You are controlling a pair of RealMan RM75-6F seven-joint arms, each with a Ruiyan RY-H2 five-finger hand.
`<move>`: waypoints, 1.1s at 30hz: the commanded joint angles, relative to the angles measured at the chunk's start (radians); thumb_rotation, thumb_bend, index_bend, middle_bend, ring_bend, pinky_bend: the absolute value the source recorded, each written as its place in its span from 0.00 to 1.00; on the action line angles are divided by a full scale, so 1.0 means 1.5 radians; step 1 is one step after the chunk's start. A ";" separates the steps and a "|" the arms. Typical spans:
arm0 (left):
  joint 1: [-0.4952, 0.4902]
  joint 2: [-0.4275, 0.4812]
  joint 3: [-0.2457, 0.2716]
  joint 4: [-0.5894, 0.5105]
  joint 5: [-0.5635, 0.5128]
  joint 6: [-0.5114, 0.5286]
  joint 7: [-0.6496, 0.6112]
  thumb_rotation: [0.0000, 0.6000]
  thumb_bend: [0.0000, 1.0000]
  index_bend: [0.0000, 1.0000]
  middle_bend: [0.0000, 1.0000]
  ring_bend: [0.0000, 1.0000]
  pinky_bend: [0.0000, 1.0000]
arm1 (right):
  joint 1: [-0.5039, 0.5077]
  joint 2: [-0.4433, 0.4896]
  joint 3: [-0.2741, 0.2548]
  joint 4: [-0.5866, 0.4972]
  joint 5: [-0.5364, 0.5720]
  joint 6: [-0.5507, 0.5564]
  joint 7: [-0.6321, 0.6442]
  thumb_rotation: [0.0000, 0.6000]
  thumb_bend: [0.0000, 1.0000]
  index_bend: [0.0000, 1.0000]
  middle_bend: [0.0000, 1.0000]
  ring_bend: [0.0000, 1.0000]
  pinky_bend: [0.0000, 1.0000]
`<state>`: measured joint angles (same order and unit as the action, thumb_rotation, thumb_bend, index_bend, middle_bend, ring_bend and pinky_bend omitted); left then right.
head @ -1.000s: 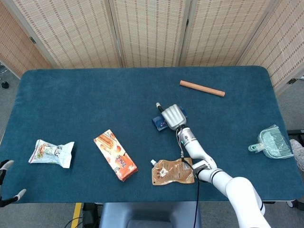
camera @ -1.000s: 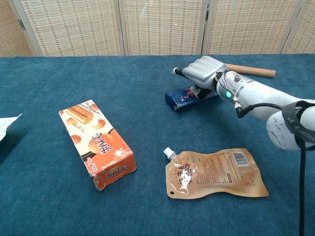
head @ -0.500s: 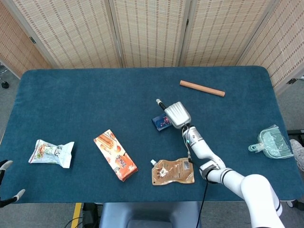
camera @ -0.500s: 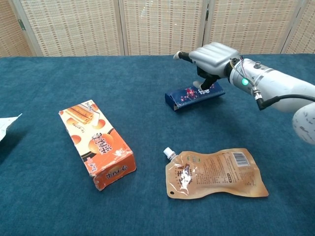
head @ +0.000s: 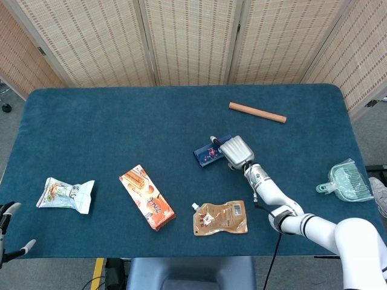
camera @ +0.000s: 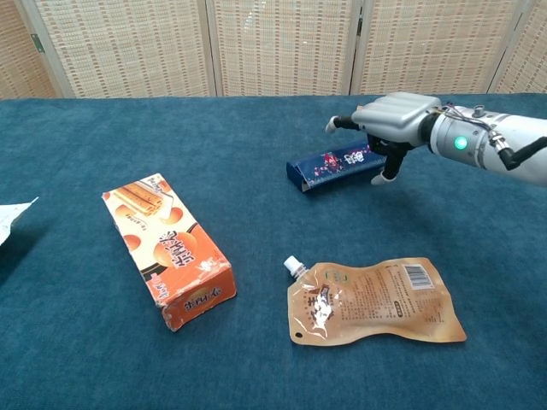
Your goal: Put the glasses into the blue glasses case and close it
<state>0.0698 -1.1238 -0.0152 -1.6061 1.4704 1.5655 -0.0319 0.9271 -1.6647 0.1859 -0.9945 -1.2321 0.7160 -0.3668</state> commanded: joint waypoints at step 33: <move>0.001 -0.004 -0.001 0.012 -0.006 -0.006 -0.010 1.00 0.19 0.17 0.15 0.10 0.26 | 0.041 -0.038 -0.009 0.064 0.058 -0.041 -0.026 1.00 0.33 0.39 0.96 1.00 1.00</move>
<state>0.0709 -1.1296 -0.0166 -1.5885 1.4612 1.5571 -0.0464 0.9976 -1.7346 0.1798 -0.8825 -1.1364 0.6462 -0.4162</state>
